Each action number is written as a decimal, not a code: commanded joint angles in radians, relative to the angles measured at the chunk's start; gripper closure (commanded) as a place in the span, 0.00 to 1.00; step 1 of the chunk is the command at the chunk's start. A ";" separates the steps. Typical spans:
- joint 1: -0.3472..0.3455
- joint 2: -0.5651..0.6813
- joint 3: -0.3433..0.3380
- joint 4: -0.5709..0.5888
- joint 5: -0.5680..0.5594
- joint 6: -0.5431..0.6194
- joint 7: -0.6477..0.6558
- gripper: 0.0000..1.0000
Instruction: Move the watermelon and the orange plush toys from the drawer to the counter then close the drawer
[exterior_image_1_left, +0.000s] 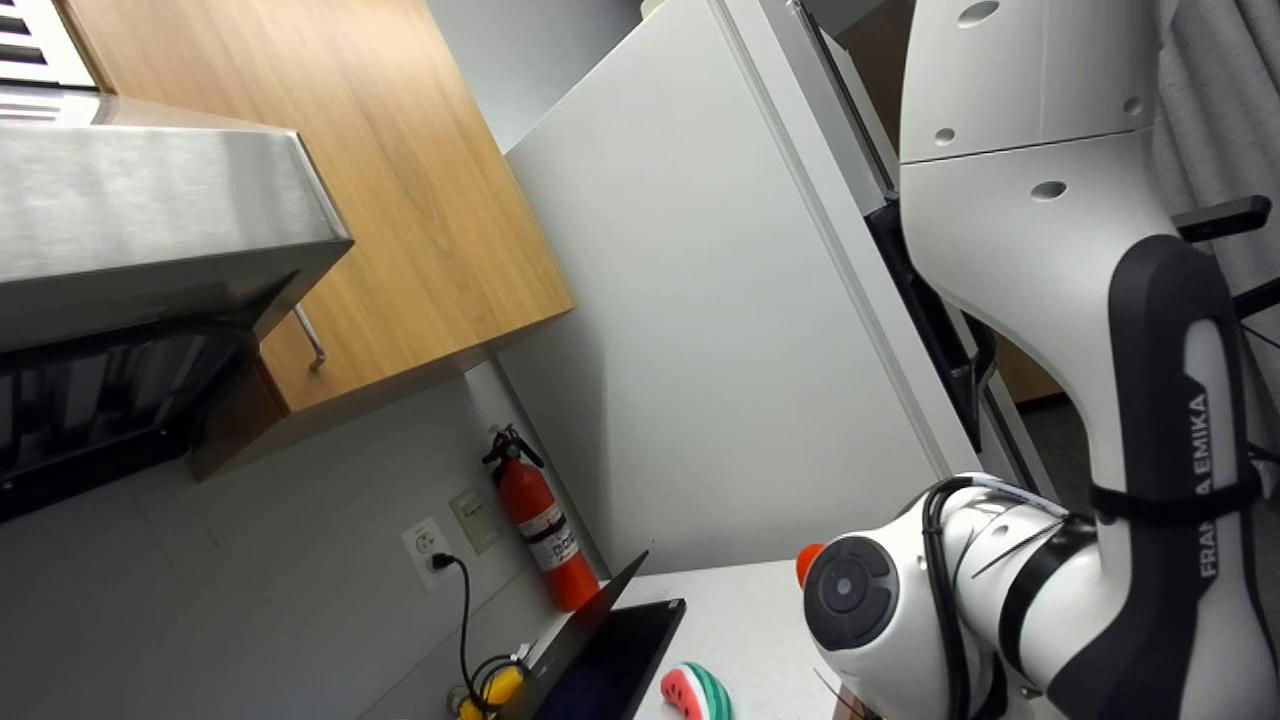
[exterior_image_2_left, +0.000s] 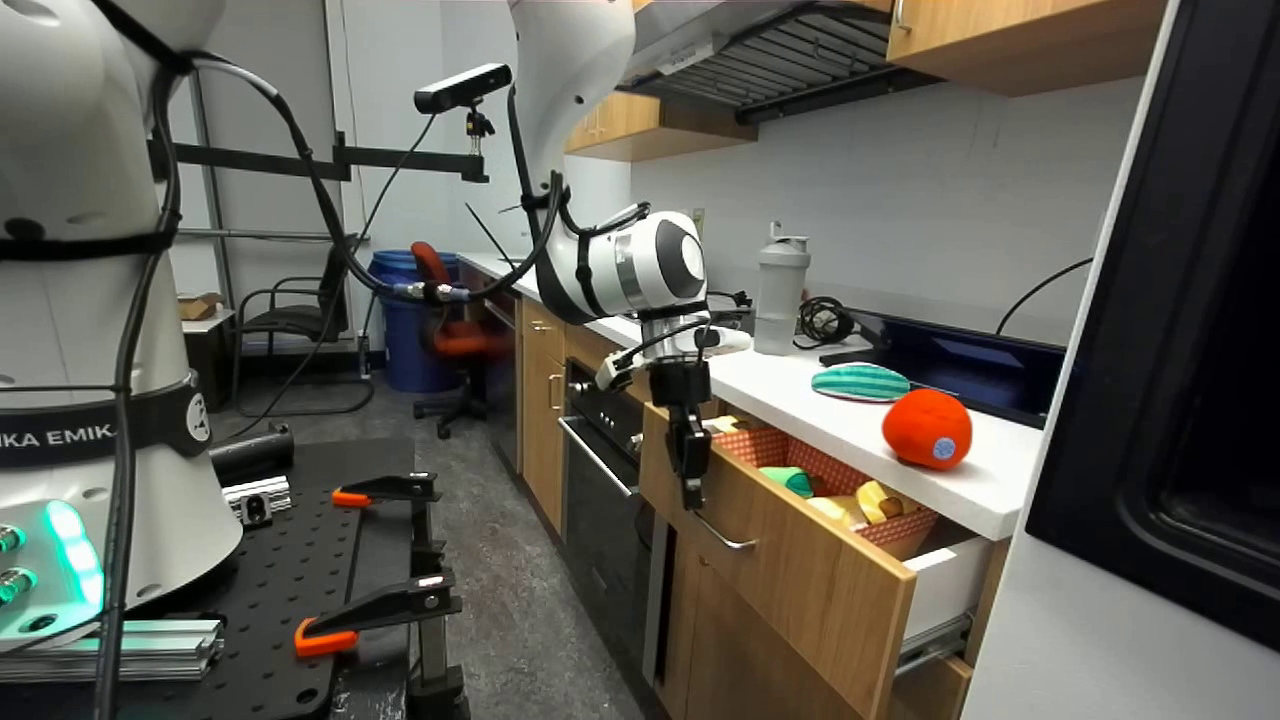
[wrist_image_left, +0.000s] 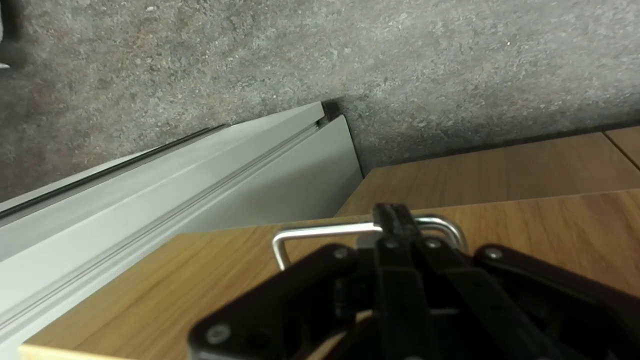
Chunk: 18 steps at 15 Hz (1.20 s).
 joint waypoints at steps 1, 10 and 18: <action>0.038 0.054 -0.048 0.076 -0.042 0.008 0.029 1.00; 0.063 0.083 -0.079 0.109 -0.084 0.008 0.052 1.00; 0.054 -0.008 -0.051 0.032 -0.081 -0.033 0.004 1.00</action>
